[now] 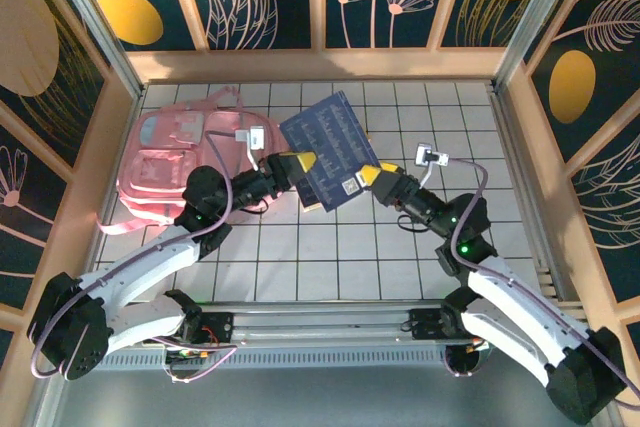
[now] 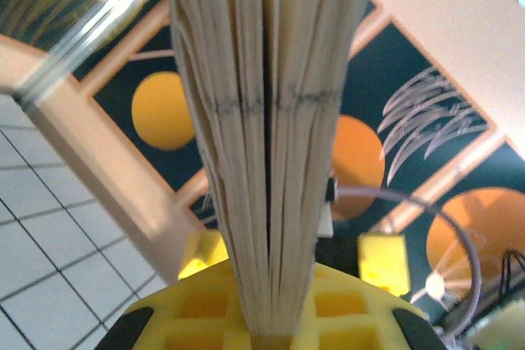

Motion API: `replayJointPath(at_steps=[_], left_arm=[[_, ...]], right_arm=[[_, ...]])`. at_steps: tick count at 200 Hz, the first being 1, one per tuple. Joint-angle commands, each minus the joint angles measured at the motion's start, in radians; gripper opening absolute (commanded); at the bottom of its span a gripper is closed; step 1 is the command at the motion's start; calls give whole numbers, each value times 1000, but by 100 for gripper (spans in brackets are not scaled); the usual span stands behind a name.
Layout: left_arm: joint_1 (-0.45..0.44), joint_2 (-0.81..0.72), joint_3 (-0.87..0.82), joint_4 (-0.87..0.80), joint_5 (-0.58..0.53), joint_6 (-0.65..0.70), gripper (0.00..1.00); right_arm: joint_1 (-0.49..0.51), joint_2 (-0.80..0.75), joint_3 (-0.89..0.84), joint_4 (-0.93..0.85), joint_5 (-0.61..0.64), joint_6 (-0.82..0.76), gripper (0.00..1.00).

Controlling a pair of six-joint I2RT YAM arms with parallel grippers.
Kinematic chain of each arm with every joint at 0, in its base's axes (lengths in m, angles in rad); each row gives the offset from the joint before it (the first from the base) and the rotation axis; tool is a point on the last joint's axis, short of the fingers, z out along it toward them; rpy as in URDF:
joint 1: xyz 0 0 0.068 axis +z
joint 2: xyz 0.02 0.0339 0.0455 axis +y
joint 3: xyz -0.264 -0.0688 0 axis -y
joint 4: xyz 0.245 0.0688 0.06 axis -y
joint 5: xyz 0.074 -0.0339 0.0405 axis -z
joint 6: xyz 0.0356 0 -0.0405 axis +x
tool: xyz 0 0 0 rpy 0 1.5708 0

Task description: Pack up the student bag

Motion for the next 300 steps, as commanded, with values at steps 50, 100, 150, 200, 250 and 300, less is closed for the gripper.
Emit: replayJointPath(at_steps=[50,100,150,200,250,300], left_arm=[[1,28,17,165,-132,-64,0],[1,36,-7,168,-169,-67,0],[1,35,-13,125,-186,-58,12],[3,0,79,-289,-293,145,69],[231,140,284,-812,-344,312,72],[391,359,481,-1000,-356,439,71]], right_arm=[[141,231,35,449,197,47,85],[181,354,111,484,210,38,58],[184,342,102,386,323,7,0],[130,256,131,51,343,-73,0],[37,163,175,-450,396,-124,0],[-27,315,330,-810,359,-136,0]])
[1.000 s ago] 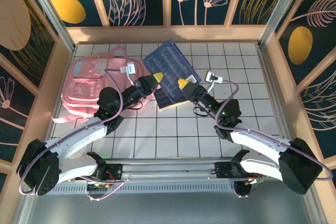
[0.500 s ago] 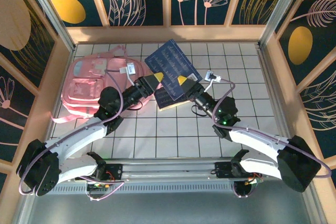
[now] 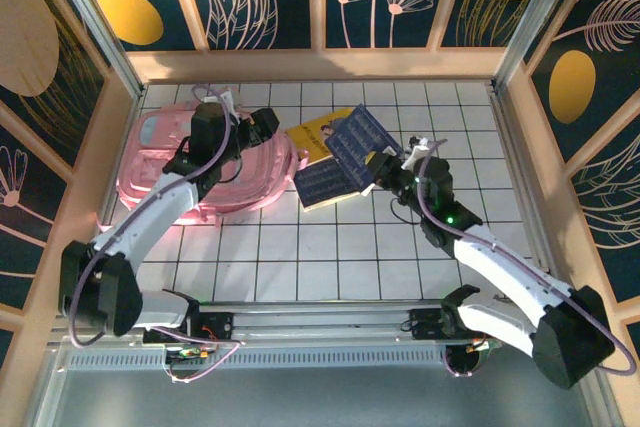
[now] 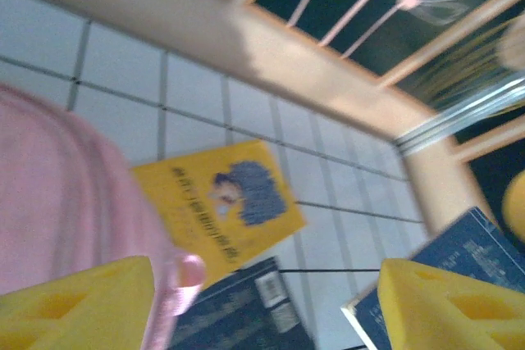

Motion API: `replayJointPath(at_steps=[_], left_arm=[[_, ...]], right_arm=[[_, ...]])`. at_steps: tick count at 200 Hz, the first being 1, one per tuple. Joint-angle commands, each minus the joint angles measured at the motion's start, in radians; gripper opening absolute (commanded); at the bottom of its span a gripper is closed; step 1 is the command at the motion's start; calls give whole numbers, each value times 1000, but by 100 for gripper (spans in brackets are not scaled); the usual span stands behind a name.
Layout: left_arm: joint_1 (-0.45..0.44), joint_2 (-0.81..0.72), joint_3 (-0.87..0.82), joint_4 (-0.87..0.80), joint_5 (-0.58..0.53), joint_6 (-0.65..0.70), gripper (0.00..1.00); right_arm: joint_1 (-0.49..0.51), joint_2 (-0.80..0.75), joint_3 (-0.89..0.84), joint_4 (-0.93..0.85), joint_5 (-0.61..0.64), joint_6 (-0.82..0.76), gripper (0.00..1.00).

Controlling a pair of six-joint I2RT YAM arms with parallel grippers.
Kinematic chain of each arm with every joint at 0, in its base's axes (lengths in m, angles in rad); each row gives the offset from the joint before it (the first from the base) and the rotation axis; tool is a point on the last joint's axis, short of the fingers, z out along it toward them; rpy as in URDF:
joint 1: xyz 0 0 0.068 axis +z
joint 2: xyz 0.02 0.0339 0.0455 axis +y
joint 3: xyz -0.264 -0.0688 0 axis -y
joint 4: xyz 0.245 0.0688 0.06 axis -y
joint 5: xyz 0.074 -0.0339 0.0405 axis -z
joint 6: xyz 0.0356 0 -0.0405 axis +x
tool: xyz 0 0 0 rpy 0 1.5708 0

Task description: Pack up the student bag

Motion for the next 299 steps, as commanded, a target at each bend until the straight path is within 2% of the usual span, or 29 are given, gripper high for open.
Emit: replayJointPath(at_steps=[1,30,64,103,144,165,181,223,241,264,299], left_arm=[[73,83,79,-162,-1,99,71],[131,184,150,-225,-36,162,71],[137,305,230,-289,-80,238,66],[136,380,236,-239,49,231,56],[136,411,222,-198,160,214,29],[136,425,210,-195,170,215,18],[136,441,234,-242,135,233,0],[136,327,290,-310,120,269,0],[136,258,336,-364,136,301,0],[137,175,366,-427,118,342,0],[136,78,377,-448,176,374,0]], right_arm=[[9,55,107,-229,33,-3,0],[62,46,112,-259,106,-48,0],[52,-7,65,-158,-38,-183,0],[25,23,93,-199,-70,-220,0],[-1,52,61,-145,-136,-183,0],[0,78,62,-141,-151,-177,0],[-1,89,68,-132,-173,-173,0],[0,106,146,-195,-153,-200,0],[-45,123,173,-212,-158,-235,0],[-83,152,203,-207,-229,-237,0],[-121,214,235,-108,-409,-219,0]])
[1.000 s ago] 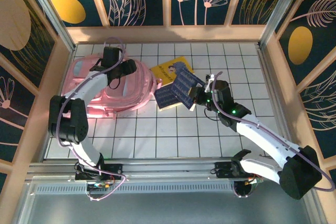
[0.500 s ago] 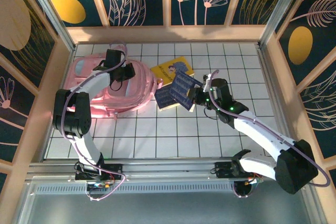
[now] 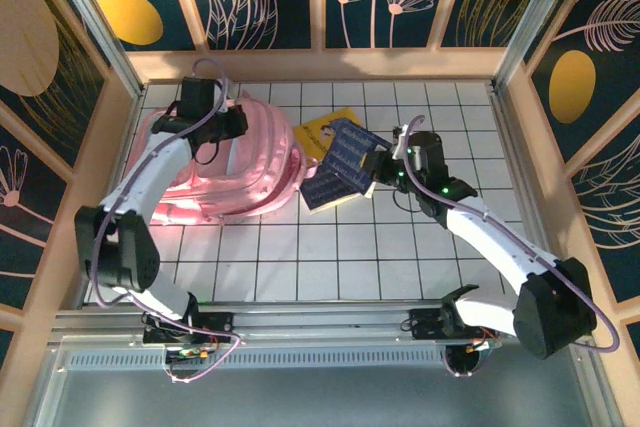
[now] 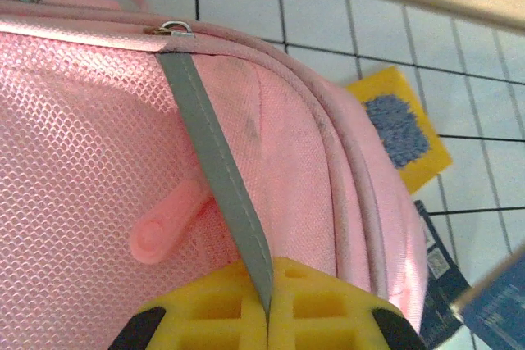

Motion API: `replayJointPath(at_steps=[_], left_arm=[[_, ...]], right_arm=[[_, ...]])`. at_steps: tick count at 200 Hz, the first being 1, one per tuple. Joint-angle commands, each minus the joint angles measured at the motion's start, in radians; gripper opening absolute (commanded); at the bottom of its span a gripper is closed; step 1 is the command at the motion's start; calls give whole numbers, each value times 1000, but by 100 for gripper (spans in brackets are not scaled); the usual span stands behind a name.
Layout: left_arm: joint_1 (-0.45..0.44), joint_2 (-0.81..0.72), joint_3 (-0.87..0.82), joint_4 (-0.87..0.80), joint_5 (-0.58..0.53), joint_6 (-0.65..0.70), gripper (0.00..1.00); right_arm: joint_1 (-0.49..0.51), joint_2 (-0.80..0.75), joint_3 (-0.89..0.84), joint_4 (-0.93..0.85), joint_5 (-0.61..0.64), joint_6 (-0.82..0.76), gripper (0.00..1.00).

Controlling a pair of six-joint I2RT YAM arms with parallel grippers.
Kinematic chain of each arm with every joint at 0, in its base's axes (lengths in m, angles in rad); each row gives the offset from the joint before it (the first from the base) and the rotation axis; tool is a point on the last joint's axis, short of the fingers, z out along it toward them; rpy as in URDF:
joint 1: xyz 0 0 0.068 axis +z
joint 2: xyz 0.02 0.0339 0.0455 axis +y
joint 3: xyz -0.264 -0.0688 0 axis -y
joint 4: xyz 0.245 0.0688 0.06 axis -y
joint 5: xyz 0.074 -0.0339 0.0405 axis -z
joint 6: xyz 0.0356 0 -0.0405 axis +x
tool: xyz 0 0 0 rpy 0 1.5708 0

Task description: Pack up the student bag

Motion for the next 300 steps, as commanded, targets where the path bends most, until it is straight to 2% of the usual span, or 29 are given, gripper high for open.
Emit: replayJointPath(at_steps=[1,36,90,109,122,138,149,155,177,199,231,255,300], left_arm=[[-8,-98,59,11,89,54,0],[-8,-144,80,-11,111,73,0],[-8,-161,34,9,213,51,0],[-8,-164,-3,-1,162,45,0],[-8,-167,-27,-14,69,39,13],[-8,-168,-33,-35,11,31,27],[-8,-174,-30,-49,-33,30,31],[-8,-181,-28,-53,-50,28,32],[-8,-203,-14,-68,-76,18,47],[-27,-202,17,-109,-66,16,54],[-107,-198,8,-141,-58,7,65],[-130,-229,-20,-126,-63,-10,69],[-177,-218,-59,-152,-100,6,71]], right_arm=[[-18,46,61,112,-168,-5,0],[-23,166,105,249,-362,86,0],[-18,378,119,685,-550,342,0],[-14,464,140,871,-603,454,0],[-3,515,150,1008,-639,538,0],[19,548,151,1135,-650,620,0],[40,549,146,1183,-646,649,0],[52,546,146,1197,-641,661,0],[110,530,164,1168,-620,646,0],[158,519,179,1113,-583,611,0],[193,533,201,1074,-563,594,0],[203,537,204,1038,-552,573,0],[211,538,208,1024,-540,566,0]])
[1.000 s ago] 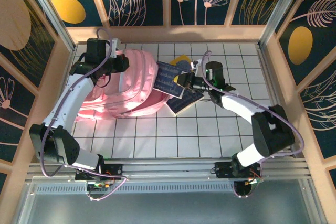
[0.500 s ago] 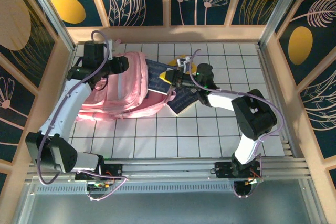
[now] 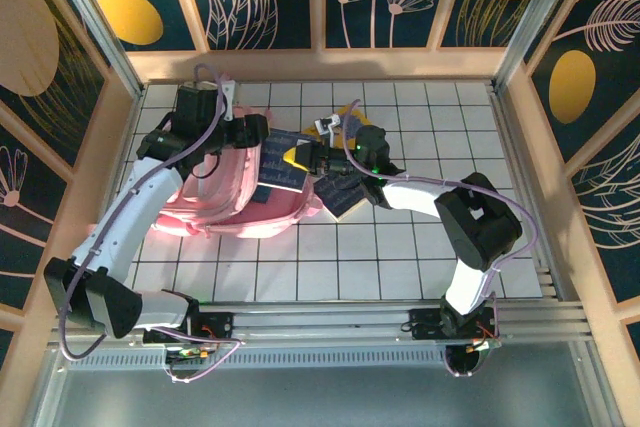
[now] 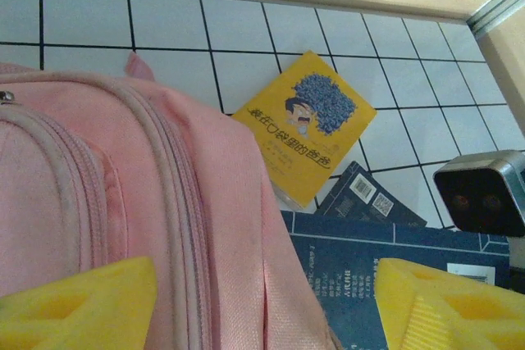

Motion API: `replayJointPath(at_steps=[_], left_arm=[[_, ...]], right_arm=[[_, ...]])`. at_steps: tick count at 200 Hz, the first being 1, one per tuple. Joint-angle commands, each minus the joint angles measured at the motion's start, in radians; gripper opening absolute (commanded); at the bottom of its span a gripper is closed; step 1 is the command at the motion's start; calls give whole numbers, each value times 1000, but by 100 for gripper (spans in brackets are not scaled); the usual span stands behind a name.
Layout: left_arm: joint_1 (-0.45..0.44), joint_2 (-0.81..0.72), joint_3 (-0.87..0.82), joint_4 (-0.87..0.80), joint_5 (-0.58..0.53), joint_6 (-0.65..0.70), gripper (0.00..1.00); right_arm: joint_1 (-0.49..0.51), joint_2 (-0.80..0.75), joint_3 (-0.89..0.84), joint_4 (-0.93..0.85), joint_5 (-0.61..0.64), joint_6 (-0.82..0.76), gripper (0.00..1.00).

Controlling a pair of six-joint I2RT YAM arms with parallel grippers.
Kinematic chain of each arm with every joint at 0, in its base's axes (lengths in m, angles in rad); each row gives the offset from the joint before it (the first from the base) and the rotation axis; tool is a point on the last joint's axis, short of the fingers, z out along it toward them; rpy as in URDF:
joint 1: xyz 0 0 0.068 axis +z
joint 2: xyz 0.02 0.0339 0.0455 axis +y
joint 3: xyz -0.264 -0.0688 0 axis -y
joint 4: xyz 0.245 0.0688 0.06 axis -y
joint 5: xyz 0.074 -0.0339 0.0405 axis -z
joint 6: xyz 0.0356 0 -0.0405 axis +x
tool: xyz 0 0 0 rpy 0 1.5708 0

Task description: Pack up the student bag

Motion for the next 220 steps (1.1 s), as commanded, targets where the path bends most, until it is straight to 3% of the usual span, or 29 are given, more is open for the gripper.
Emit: replayJointPath(at_steps=[1,86,105,162,187,220], left_arm=[[-31,-5,-32,-39,-41,3,71],[-150,-1,-72,-101,-268,58,71],[-160,1,-71,-107,-325,65,58],[-160,-28,-37,-105,-336,98,0],[-160,-61,13,-113,-359,123,0],[-160,-97,106,-150,-475,144,0]], right_arm=[[18,-29,54,77,2,-36,0],[23,-26,61,72,11,-27,0],[25,-31,62,71,9,-26,0],[25,-49,47,45,18,-49,0],[24,-76,39,-107,61,-151,0],[22,-80,19,-334,126,-287,0]])
